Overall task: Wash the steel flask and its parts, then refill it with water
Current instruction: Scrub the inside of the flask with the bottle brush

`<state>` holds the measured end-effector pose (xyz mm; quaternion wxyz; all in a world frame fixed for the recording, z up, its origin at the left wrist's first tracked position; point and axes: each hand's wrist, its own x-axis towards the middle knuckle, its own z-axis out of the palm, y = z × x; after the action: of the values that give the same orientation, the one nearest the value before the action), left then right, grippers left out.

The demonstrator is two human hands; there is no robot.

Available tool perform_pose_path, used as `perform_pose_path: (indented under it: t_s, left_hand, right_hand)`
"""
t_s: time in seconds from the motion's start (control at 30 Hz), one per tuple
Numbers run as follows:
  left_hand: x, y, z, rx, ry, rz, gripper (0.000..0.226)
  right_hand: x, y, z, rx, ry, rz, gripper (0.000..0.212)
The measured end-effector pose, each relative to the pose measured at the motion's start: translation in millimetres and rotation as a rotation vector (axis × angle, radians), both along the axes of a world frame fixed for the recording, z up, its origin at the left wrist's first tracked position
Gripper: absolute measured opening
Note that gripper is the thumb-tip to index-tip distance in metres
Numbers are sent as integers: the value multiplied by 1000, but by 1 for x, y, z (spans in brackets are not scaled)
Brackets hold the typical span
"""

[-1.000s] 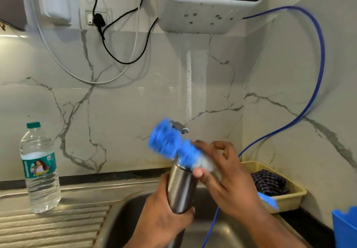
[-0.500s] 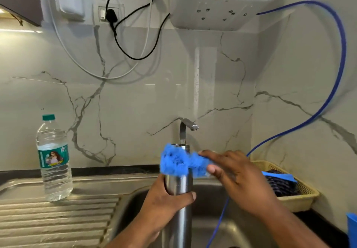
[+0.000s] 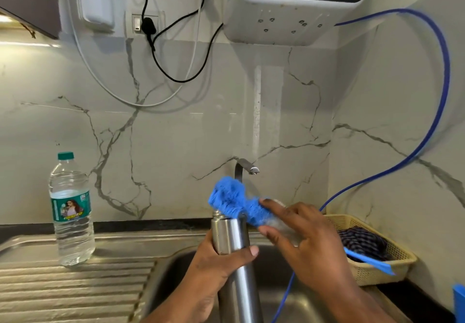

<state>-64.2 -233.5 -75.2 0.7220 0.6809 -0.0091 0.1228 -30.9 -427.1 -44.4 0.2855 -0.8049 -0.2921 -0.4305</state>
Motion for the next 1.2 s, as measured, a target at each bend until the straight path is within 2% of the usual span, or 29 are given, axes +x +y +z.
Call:
perform_pose_path:
  t_s: [0.17,0.27,0.4,0.47,0.53,0.6,0.67,0.8,0.97,1.2]
  left_hand:
    - [-1,-2,2,-160,13,-17,67]
    - [-1,-3,4,-208,-5,-42,64]
    - [0,-5,5,-258,-44,-6,74]
    - [0,-6,6,-301,-43,5,78]
    - [0,-8,8,-342,-49,-10,79]
    - [-1,-8,8,-370,-51,-31,75]
    - [-3,-9,8,-376,-50,-47,70]
    - [-3,-6,11,-361,-63,-8,64]
    - [-5,0,13,-296,-54,6,78]
    - [-13,0,21,-317,-86,-34,37]
  right_hand:
    - [-4,1,0,60,67,-93,53]
    - [-8,4,-1,31,37,-41,55]
    - [-8,2,0,64,94,-86,53]
    - [-10,3,0,63,60,-80,52]
    - [-13,7,-1,35,31,-59,50]
    - [-11,8,-1,38,88,-101,49]
    - [-8,6,-4,33,124,-149,48]
    - [-13,7,-3,53,75,-41,50]
    - [-7,8,-7,84,86,-21,53]
    - [-7,11,-10,135,83,36,51]
